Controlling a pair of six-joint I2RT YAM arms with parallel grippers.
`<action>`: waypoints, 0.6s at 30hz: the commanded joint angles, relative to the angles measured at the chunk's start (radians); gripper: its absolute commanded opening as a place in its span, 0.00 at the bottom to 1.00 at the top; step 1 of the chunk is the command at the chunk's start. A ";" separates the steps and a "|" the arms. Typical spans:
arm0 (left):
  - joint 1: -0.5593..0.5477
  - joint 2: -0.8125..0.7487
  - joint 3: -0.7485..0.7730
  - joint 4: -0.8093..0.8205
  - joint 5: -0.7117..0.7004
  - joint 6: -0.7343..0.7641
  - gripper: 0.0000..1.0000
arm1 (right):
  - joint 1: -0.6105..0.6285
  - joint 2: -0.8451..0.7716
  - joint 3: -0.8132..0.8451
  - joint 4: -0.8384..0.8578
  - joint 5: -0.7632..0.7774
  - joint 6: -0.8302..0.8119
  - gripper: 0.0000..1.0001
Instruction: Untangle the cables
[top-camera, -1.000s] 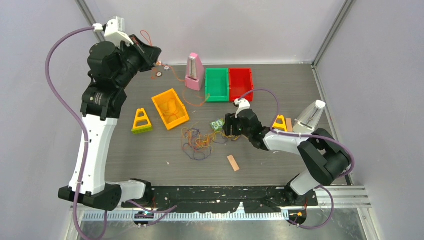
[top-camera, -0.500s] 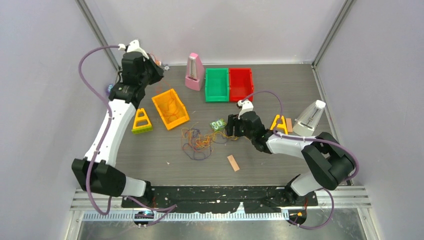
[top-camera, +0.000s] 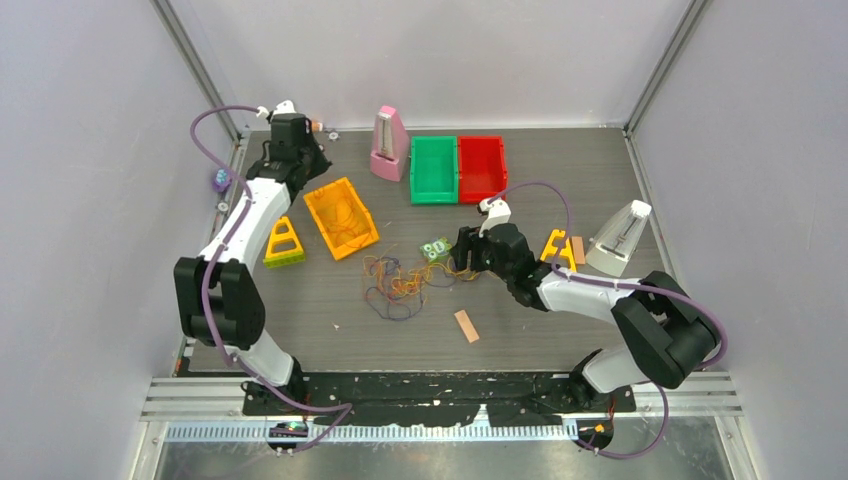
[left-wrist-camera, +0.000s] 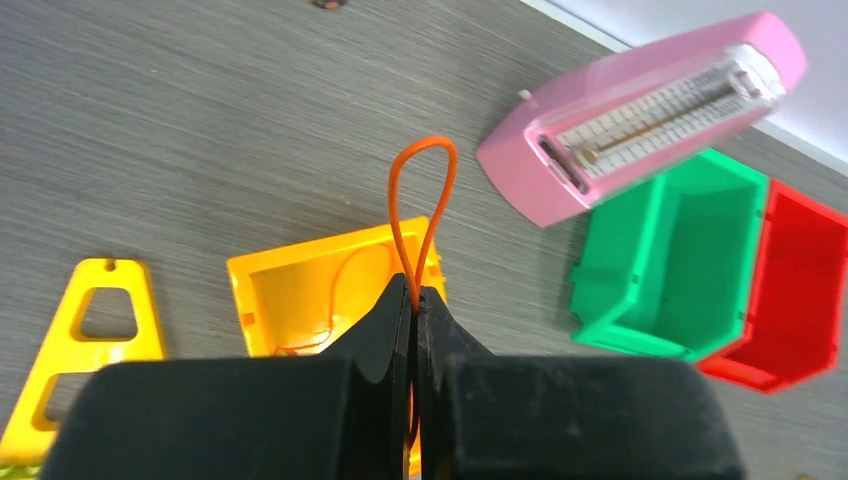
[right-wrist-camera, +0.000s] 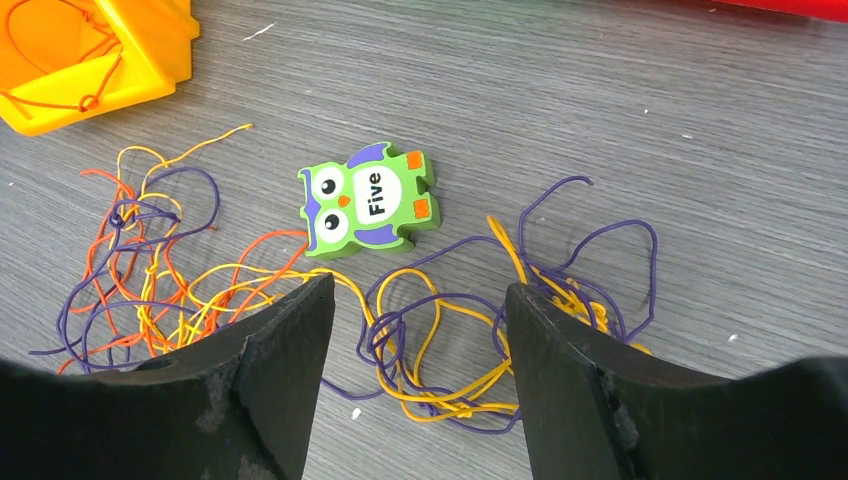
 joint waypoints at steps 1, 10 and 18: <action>0.005 0.028 0.074 -0.020 -0.157 0.024 0.00 | 0.000 -0.034 -0.007 0.049 0.019 -0.009 0.68; -0.015 0.111 0.001 0.010 -0.184 -0.053 0.00 | 0.000 -0.036 -0.009 0.053 0.018 -0.006 0.68; -0.015 0.063 0.078 0.045 -0.327 0.044 0.00 | 0.000 -0.035 -0.009 0.055 0.022 -0.008 0.68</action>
